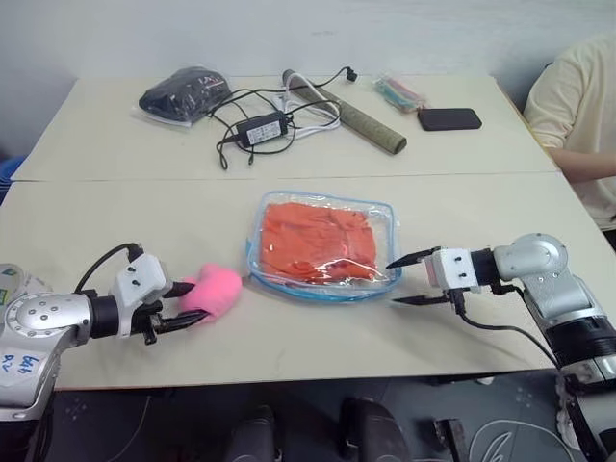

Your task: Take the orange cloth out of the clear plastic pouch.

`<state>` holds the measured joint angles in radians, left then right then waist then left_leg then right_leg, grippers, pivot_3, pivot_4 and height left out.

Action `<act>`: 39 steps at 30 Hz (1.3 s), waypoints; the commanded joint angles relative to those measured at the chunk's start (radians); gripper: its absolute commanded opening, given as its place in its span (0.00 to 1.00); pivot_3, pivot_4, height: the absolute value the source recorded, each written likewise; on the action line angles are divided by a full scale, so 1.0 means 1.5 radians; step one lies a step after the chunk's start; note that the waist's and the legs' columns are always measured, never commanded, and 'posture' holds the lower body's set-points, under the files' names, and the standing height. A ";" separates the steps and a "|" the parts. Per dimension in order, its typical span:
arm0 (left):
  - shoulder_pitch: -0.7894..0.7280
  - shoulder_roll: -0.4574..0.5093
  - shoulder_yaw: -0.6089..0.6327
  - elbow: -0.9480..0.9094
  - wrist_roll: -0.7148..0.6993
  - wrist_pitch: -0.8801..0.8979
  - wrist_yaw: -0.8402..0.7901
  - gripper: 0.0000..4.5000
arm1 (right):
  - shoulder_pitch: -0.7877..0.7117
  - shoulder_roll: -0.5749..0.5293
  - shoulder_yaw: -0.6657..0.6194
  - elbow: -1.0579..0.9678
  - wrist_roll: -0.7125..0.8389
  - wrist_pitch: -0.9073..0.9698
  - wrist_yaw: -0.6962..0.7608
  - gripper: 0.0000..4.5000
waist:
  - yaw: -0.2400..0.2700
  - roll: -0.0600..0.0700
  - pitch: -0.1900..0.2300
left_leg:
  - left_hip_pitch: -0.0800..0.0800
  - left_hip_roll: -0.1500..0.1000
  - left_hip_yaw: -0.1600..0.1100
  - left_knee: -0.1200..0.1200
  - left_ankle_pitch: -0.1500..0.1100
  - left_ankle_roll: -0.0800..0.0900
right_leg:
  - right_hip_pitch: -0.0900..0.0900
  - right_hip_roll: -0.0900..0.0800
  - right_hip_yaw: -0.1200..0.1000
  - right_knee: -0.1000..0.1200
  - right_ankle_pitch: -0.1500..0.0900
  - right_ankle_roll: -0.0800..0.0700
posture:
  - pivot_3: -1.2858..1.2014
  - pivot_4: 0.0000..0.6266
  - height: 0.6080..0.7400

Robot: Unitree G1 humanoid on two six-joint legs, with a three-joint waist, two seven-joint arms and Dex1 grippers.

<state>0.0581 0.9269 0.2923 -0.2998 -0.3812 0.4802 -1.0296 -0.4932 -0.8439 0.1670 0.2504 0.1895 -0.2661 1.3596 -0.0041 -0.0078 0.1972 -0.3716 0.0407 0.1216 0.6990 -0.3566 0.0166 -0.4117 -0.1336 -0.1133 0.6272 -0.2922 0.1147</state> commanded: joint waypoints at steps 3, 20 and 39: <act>-0.026 0.085 0.096 -0.007 -0.044 0.032 -0.045 0.99 | 0.122 -0.047 -0.132 -0.256 0.150 0.255 -0.087 1.00 | 0.003 0.000 0.000 | 0.000 0.000 -0.001 0.000 0.000 0.000 | 0.000 0.000 -0.001 0.000 0.000 0.000 | 0.52 0.24 1.00; -0.440 -0.051 -0.380 0.078 0.243 -0.272 -0.034 0.99 | 0.186 -0.014 -0.222 -0.536 0.416 0.610 -0.268 1.00 | 0.005 0.001 0.000 | 0.000 -0.005 0.001 0.000 -0.001 0.000 | -0.001 0.002 0.001 0.000 0.000 0.000 | 0.52 0.24 1.00; -0.415 -0.133 -0.356 0.114 0.224 -0.293 -0.026 0.07 | 0.205 -0.021 -0.234 -0.525 0.385 0.593 -0.287 1.00 | 0.019 0.000 0.000 | -0.001 -0.005 0.001 0.001 -0.001 0.001 | 0.000 0.000 0.001 0.000 0.001 0.001 | 0.52 0.24 1.00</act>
<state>-0.5718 0.7351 -0.2801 -0.0739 0.0087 -0.0053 -1.0592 -0.1896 -0.8667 -0.1634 -0.5152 0.7707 0.6502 0.9140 0.0239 -0.0071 0.1969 -0.3727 0.0333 0.1222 0.7004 -0.3576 0.0186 -0.4117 -0.1329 -0.1125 0.6268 -0.2910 0.1158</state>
